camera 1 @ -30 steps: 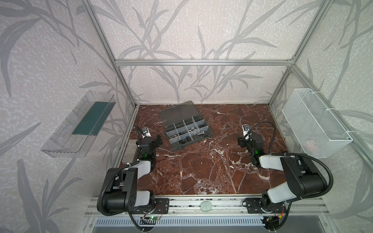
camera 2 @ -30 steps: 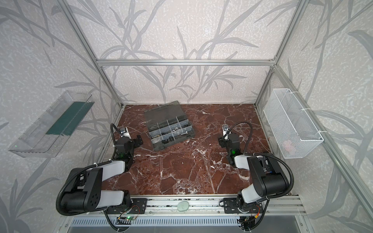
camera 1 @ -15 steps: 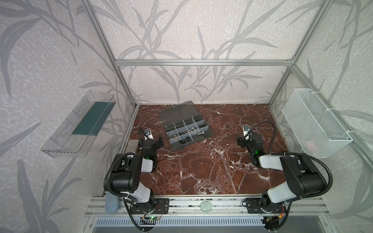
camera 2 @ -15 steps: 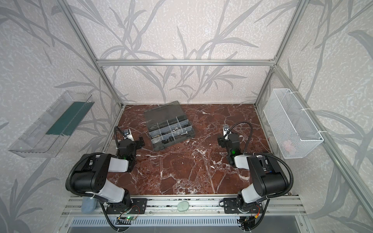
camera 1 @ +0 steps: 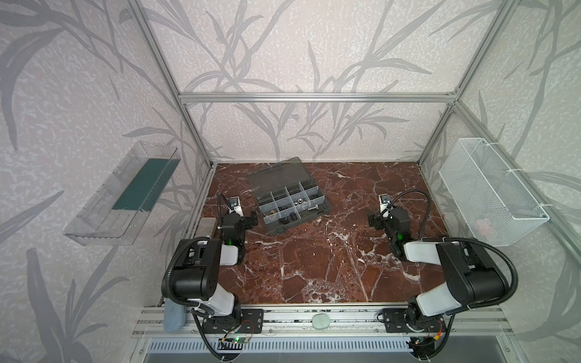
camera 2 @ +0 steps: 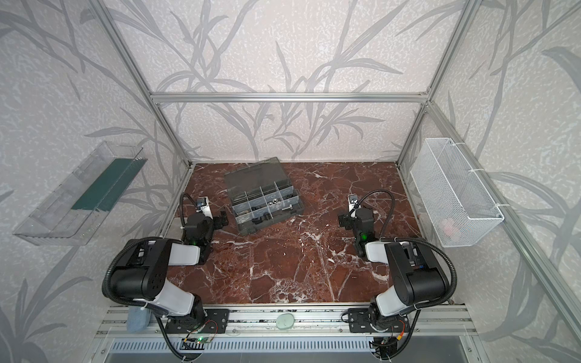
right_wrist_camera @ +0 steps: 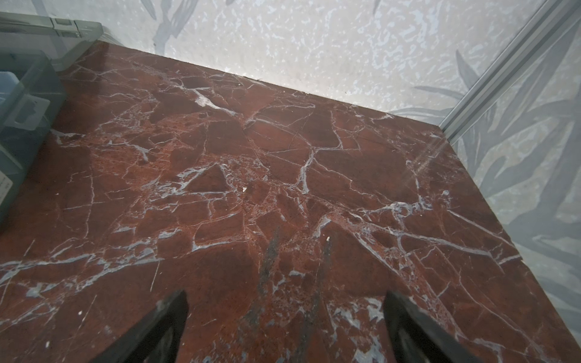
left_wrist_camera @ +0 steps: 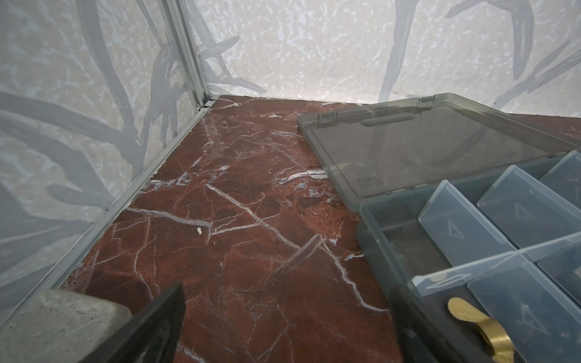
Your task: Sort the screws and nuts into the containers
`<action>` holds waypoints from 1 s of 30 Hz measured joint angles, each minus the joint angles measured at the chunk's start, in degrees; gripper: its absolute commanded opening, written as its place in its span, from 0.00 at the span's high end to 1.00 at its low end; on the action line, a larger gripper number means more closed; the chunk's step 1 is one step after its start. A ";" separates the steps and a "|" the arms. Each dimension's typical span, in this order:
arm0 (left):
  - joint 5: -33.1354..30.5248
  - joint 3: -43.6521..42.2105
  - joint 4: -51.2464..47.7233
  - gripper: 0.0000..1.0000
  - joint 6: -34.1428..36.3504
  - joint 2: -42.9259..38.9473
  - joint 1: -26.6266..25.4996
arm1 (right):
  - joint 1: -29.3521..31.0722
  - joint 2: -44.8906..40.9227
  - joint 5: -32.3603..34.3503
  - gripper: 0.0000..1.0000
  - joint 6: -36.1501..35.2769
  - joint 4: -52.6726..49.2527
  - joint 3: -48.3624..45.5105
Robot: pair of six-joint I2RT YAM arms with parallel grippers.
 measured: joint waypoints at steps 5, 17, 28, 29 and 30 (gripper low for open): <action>0.02 0.00 -0.76 0.01 0.04 0.00 0.11 | 0.00 0.00 -0.02 0.01 0.00 0.00 0.00; 0.02 0.00 -0.92 0.01 0.13 0.00 0.11 | 0.00 0.00 0.02 0.01 0.00 0.07 0.00; 0.04 0.00 -0.98 0.01 0.13 0.00 0.11 | 0.00 0.00 0.02 0.01 0.02 0.07 0.00; 0.04 0.00 -1.01 0.01 0.13 0.00 0.11 | 0.00 0.00 0.02 0.01 0.02 0.07 0.00; 0.04 0.00 -1.01 0.01 0.13 0.00 0.11 | 0.00 0.00 0.02 0.01 0.02 0.07 0.00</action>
